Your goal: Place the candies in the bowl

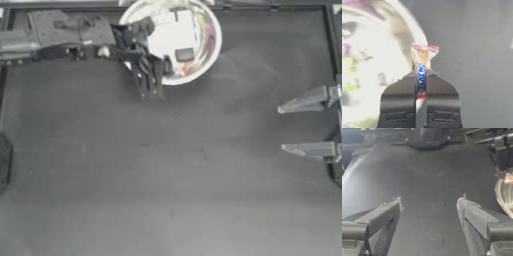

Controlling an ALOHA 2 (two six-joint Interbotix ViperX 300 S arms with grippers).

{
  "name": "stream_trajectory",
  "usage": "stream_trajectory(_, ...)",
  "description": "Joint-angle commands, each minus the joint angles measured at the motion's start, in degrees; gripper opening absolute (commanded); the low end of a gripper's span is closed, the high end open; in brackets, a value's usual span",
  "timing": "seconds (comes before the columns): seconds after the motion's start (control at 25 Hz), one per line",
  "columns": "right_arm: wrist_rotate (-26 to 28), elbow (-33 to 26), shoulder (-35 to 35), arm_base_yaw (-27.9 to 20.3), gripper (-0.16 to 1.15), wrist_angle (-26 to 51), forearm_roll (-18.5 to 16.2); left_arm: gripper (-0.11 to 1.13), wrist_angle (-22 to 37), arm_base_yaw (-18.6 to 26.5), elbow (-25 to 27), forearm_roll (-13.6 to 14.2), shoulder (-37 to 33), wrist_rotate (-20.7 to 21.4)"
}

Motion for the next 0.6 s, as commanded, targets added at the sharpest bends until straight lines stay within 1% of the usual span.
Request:
stream_trajectory(0.04,0.09,-0.7,0.18,-0.7,0.97,-0.35,0.62,0.26,-1.93,3.34,-1.23,0.09,-2.64,1.49)
stream_trajectory(0.28,0.09,-0.53,0.35,-1.32,0.97,-0.53,1.14,0.26,-4.57,8.79,-1.32,0.18,-0.35,3.43)
stream_trajectory(0.36,0.09,-0.62,0.53,-1.49,0.97,-0.53,1.23,0.26,-4.13,9.93,-2.81,0.0,1.41,3.96)
stream_trajectory(0.48,0.09,-0.62,0.79,-1.76,0.97,-0.7,1.23,0.26,-2.64,10.9,-7.38,0.09,5.01,5.27)
stream_trajectory(0.6,0.09,-0.53,0.79,-1.85,0.97,-1.23,1.58,0.26,1.32,11.78,-13.54,-0.09,9.93,6.06)
